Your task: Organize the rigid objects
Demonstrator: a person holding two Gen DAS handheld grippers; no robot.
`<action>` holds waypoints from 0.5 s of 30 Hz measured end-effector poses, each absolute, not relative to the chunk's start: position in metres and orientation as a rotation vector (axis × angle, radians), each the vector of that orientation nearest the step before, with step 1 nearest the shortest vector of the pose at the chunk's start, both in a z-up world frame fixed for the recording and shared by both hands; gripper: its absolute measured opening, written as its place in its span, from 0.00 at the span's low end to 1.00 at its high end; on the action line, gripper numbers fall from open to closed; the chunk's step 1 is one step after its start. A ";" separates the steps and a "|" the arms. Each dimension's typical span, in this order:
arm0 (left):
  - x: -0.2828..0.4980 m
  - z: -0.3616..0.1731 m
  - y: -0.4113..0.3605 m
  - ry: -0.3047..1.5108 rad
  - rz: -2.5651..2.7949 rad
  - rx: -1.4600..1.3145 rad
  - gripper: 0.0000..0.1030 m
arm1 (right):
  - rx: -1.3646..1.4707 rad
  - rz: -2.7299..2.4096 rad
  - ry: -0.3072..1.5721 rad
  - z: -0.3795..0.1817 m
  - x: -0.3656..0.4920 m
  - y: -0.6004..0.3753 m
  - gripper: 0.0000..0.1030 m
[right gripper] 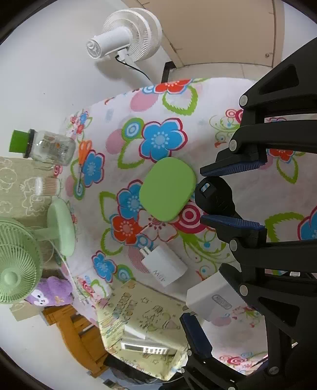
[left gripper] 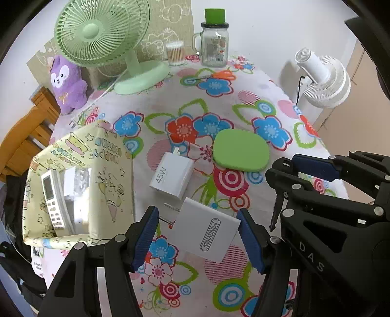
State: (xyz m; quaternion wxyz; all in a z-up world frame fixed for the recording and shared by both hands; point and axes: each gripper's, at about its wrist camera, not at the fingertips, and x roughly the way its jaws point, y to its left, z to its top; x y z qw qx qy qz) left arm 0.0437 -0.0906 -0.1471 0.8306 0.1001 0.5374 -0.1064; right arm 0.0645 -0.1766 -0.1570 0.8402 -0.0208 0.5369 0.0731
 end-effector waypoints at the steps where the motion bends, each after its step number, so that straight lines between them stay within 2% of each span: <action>1: 0.043 -0.144 -0.090 1.137 -0.225 0.209 0.66 | -0.042 0.154 1.130 -0.153 0.064 -0.177 0.34; 15: 0.036 -0.097 -0.084 1.096 -0.232 0.201 0.66 | -0.029 0.162 1.064 -0.101 0.053 -0.170 0.34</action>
